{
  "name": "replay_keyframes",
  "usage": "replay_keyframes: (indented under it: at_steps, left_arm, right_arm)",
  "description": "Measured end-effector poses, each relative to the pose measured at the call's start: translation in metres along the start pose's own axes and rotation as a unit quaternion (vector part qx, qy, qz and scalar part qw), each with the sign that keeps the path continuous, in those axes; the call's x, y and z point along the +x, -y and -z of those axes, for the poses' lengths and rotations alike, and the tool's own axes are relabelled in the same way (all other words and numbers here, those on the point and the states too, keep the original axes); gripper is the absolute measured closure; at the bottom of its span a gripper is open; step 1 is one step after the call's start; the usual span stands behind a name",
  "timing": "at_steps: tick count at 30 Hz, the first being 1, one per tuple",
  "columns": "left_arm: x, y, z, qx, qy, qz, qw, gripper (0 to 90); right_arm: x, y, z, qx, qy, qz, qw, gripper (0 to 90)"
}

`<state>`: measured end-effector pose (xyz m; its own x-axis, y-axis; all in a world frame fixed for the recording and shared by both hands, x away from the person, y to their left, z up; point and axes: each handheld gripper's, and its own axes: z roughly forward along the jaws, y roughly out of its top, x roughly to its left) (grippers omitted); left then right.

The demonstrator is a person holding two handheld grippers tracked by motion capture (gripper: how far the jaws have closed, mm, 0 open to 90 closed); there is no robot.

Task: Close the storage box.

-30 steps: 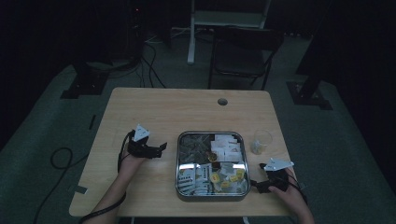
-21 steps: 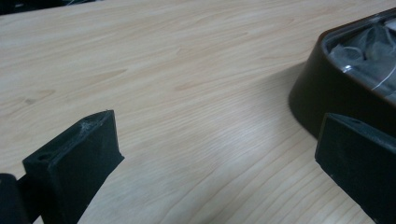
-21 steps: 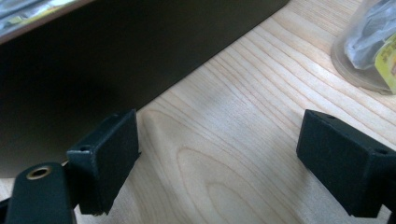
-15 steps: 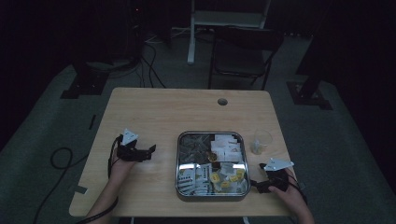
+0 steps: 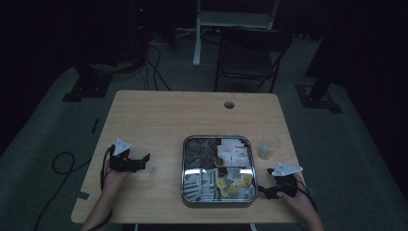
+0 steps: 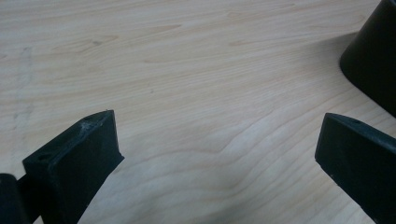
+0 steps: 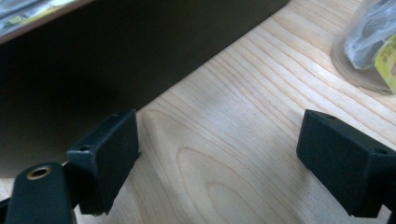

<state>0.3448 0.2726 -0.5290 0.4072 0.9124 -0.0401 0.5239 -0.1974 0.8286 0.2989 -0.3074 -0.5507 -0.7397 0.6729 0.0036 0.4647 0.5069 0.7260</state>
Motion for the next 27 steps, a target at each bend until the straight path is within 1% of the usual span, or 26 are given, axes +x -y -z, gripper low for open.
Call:
replay_keyframes:
  at_steps: [3,5,8,11,13,15,17,20,23,27]
  left_arm:
    - [0.005,0.004,0.005,0.004,-0.003,0.012,0.9999,0.5]
    - [0.007,0.008,0.008,0.007,-0.009,0.013,0.9998,0.5]
    - [0.011,0.011,0.013,0.008,-0.011,0.019,0.9997,0.5]
    - [0.014,0.014,0.018,0.010,-0.018,0.019,0.9996,0.5]
    - [0.015,0.016,0.022,0.009,-0.017,0.022,0.9996,0.5]
    - [0.016,0.017,0.024,0.011,-0.021,0.020,0.9995,0.5]
    - [0.016,0.018,0.026,0.016,-0.019,0.020,0.9995,0.5]
    - [0.017,0.021,0.028,0.018,-0.021,0.022,0.9994,0.5]
    - [0.017,0.024,0.031,0.018,-0.019,0.024,0.9994,0.5]
    - [0.013,0.030,0.033,0.028,-0.021,0.019,0.9992,0.5]
  right_arm:
    - [0.000,0.000,0.000,0.000,0.000,0.000,1.0000,12.3]
    - [0.000,0.000,0.000,0.000,0.000,0.000,1.0000,12.3]
    - [0.000,0.000,0.000,0.000,0.000,0.000,1.0000,12.3]
    - [0.000,0.000,0.000,0.000,0.000,0.000,1.0000,12.3]
    - [0.000,0.000,0.000,0.000,0.000,0.000,1.0000,12.3]
    - [0.000,0.000,0.000,0.000,0.000,0.000,1.0000,12.3]
    - [0.000,0.000,0.000,0.000,0.000,0.000,1.0000,12.3]
    - [0.000,0.000,0.000,0.000,0.000,0.000,1.0000,12.3]
    - [0.000,0.000,0.000,0.000,0.000,0.000,1.0000,12.3]
    - [0.000,0.000,0.000,0.000,0.000,0.000,1.0000,12.3]
